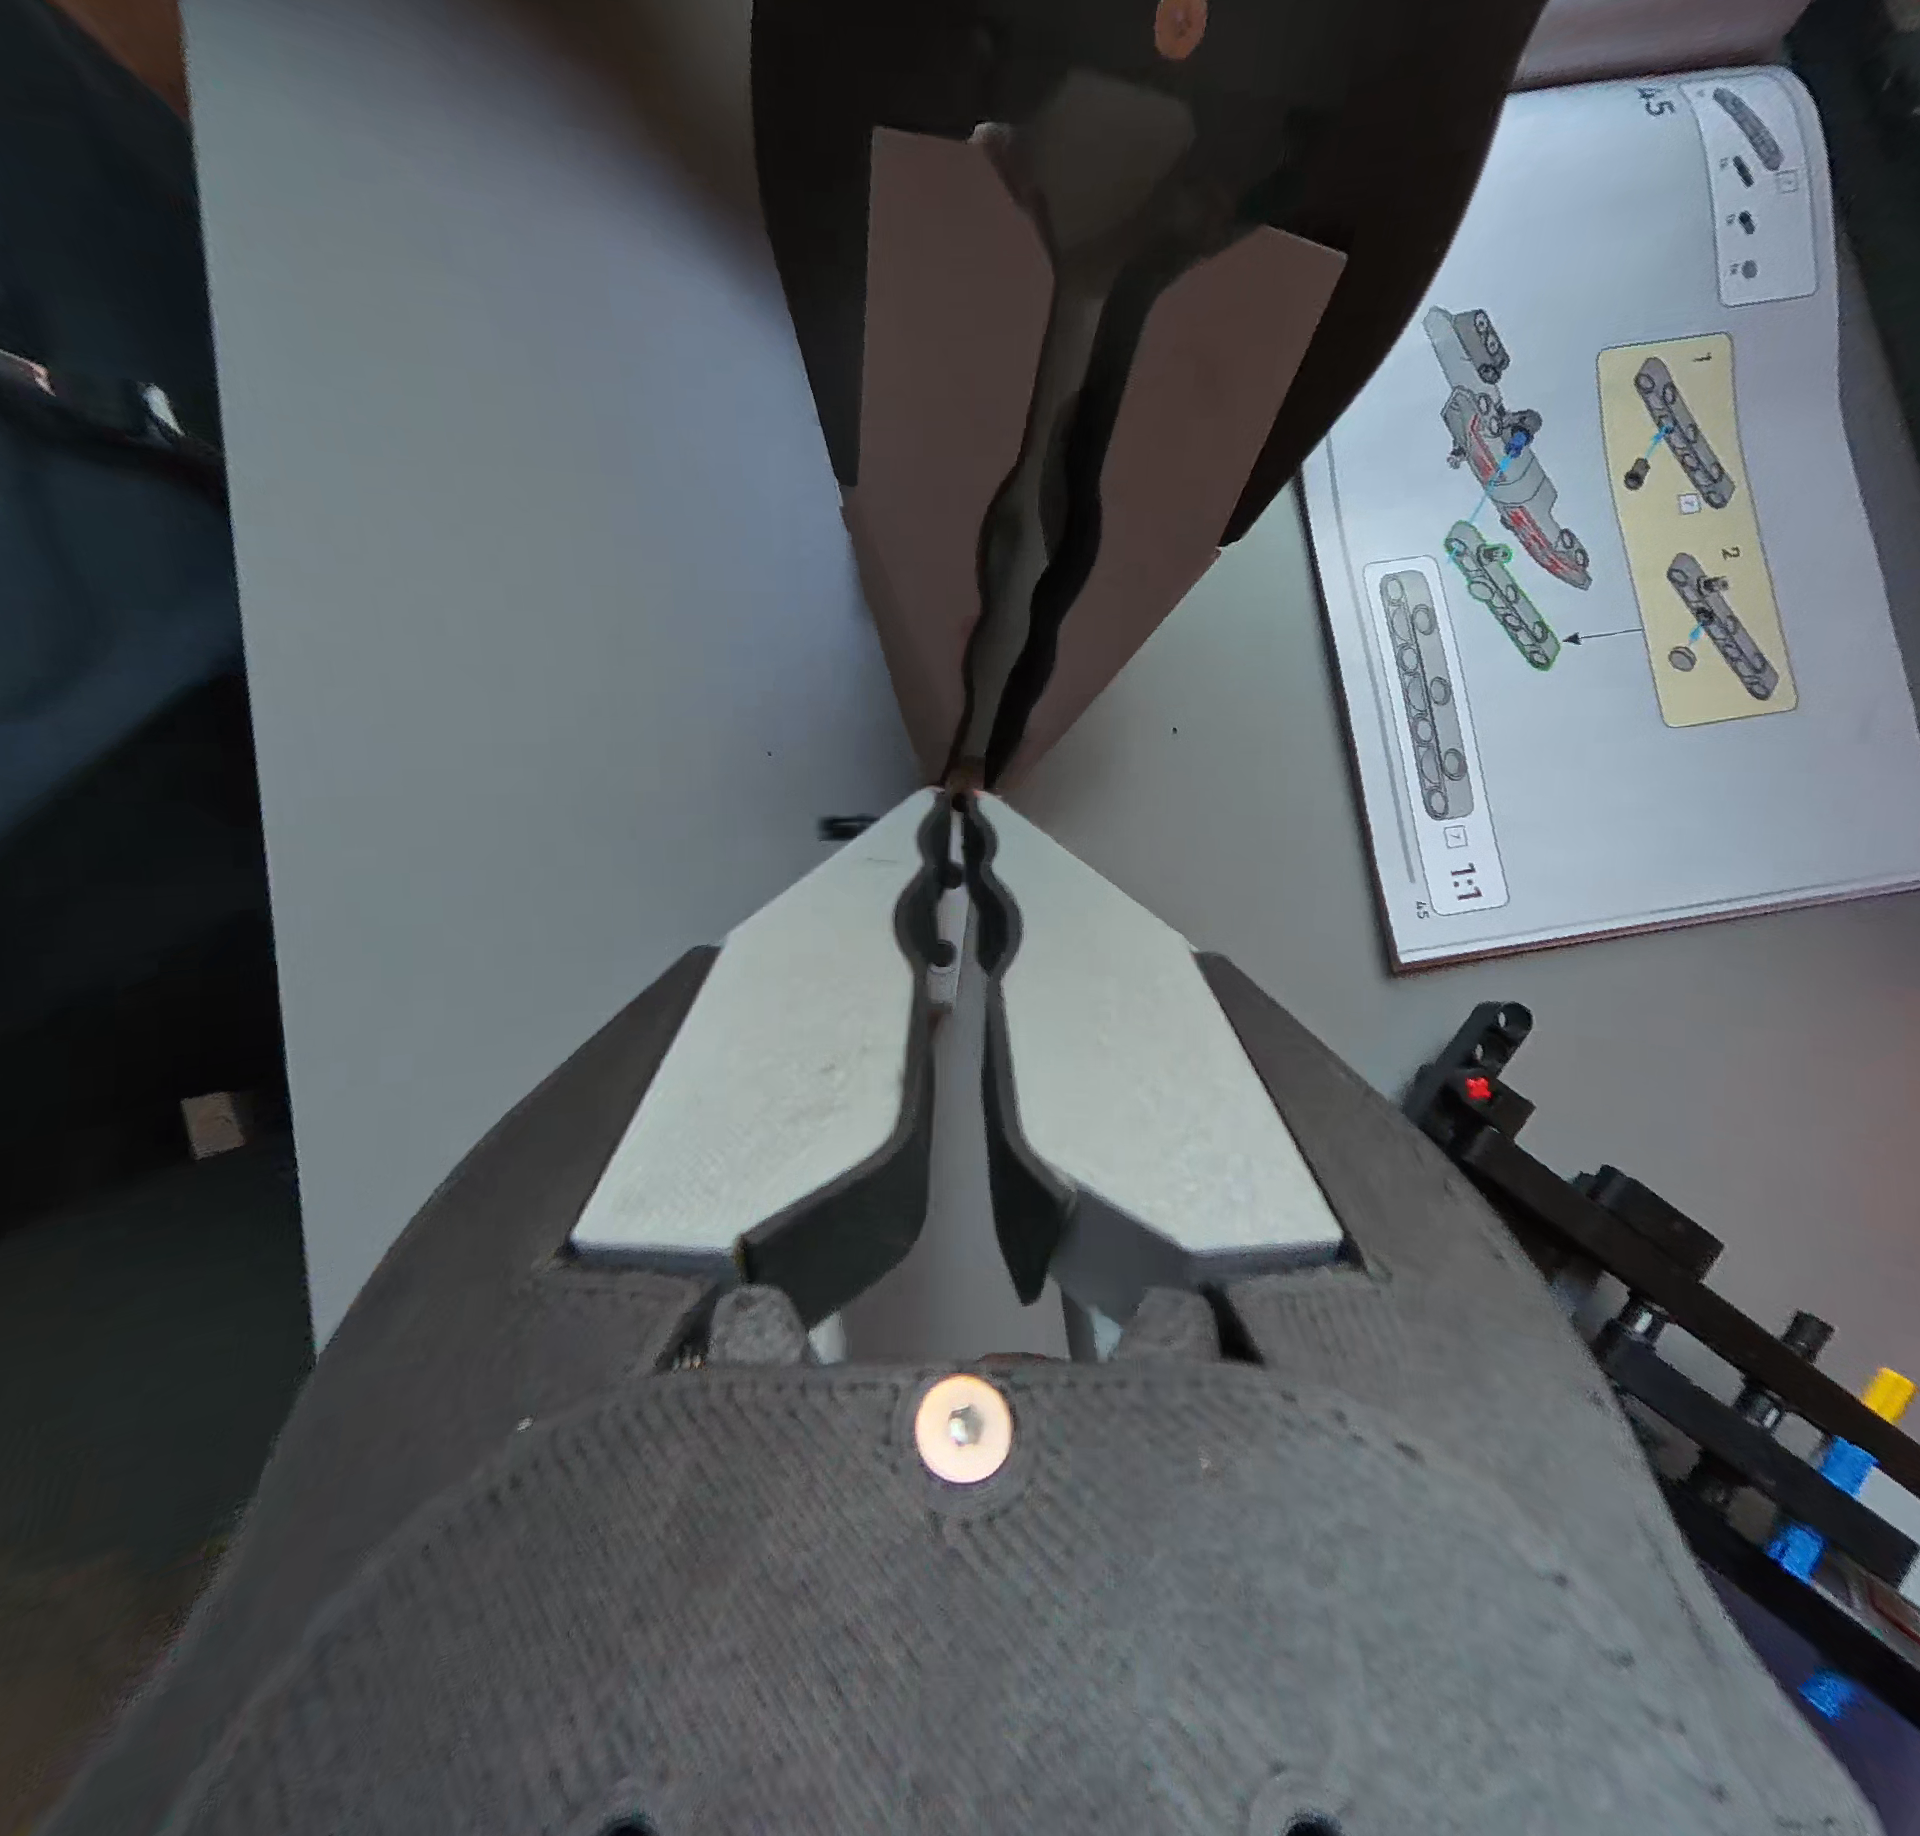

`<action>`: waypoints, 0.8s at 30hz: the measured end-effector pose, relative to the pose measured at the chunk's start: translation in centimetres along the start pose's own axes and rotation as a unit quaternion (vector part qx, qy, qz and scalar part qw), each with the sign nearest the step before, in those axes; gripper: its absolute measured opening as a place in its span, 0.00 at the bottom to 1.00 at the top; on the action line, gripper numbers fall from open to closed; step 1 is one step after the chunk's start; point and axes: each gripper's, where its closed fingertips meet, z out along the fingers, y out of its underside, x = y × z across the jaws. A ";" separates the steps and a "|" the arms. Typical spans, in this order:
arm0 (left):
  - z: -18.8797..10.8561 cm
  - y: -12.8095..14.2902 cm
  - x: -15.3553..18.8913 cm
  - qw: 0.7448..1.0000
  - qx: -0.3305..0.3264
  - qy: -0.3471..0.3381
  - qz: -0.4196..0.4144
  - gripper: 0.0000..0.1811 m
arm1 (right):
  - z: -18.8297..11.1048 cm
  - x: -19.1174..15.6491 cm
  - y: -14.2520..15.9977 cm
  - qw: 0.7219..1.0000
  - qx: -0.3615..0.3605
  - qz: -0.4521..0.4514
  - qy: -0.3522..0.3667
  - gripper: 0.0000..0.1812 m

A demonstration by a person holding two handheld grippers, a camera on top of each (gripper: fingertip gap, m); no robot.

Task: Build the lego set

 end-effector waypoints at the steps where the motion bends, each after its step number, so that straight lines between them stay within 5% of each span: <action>1: 0.0 0.0 0.0 1.000 0.001 0.002 -0.001 0.02 | 0.1 0.1 0.0 1.000 -0.002 -0.004 0.006 0.00; 7: 0.0 0.0 0.0 1.000 0.005 0.006 -0.011 0.02 | -1.1 0.2 0.3 0.999 0.006 0.036 0.029 0.02; 13: -0.1 0.0 -0.2 1.000 0.000 -0.003 -0.016 0.02 | -2.6 -6.9 0.5 0.988 0.069 0.137 -0.021 0.21; 16: -0.1 0.0 -0.2 1.000 0.003 0.002 -0.022 0.02 | -0.3 -8.8 1.2 0.988 0.037 0.144 0.046 0.27; 21: -0.1 0.0 -0.2 1.000 -0.001 -0.008 -0.021 0.02 | 1.1 -9.9 1.4 0.989 0.050 0.062 0.122 0.00; 24: -0.1 0.0 -0.2 1.000 -0.006 -0.014 -0.015 0.02 | 1.4 -9.6 1.1 0.989 0.058 0.056 0.124 0.00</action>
